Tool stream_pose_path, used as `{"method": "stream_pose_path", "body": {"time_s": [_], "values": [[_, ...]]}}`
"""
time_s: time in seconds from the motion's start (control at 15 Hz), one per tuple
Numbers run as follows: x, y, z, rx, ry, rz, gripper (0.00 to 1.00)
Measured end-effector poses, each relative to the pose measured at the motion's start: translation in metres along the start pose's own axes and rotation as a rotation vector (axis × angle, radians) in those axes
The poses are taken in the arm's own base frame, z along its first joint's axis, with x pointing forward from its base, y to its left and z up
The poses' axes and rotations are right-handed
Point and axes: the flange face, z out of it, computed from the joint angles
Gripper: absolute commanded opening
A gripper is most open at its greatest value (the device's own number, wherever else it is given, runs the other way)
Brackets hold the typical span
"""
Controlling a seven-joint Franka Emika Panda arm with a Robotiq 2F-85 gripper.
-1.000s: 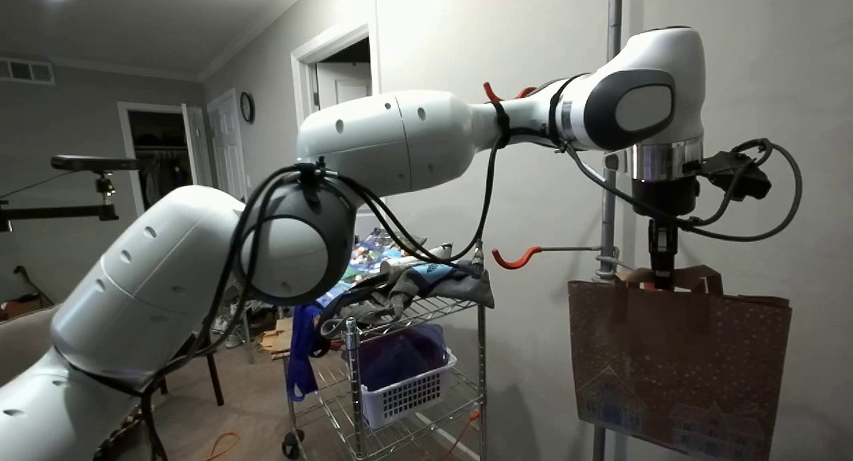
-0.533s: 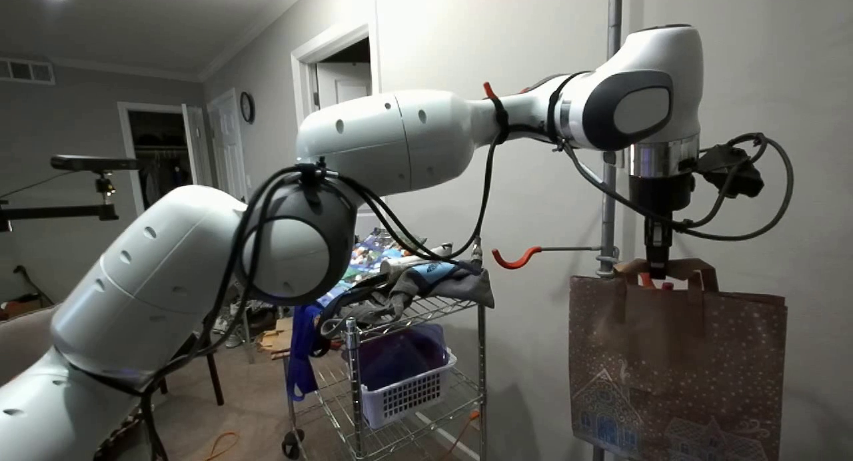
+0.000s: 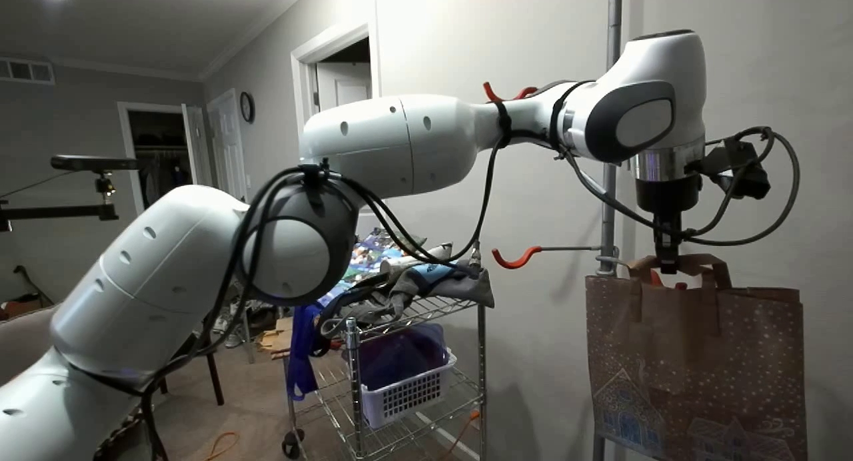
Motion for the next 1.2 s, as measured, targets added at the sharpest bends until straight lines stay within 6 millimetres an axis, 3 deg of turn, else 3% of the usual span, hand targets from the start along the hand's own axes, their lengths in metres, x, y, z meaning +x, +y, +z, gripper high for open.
{"method": "stream_pose_path", "body": {"time_s": [0.6,0.93,1.2], "values": [[0.006,-0.008,0.026,0.016,0.074,0.021,0.04],[0.009,-0.009,0.017,0.014,0.080,0.021,0.04],[0.006,-0.010,-0.001,-0.023,0.086,0.035,0.04]]}}
